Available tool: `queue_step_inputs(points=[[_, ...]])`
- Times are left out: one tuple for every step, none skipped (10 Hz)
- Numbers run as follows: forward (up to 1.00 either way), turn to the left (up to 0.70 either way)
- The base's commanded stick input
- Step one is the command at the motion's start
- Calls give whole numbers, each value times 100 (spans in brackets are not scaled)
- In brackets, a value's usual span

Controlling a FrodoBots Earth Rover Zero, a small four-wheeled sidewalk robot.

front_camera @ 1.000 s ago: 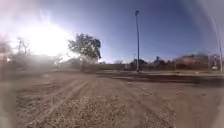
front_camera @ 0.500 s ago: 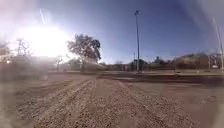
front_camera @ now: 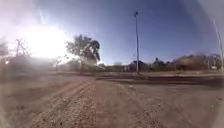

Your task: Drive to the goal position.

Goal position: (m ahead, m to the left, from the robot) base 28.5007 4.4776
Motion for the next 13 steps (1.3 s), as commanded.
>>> queue_step_inputs(points=[[50, 0], [50, 0], [50, 0], [50, 27], [50, 50], [50, 50], [50, 35], [50, 4], [50, 0], [50, 0], [50, 0], [50, 0], [50, 0]])
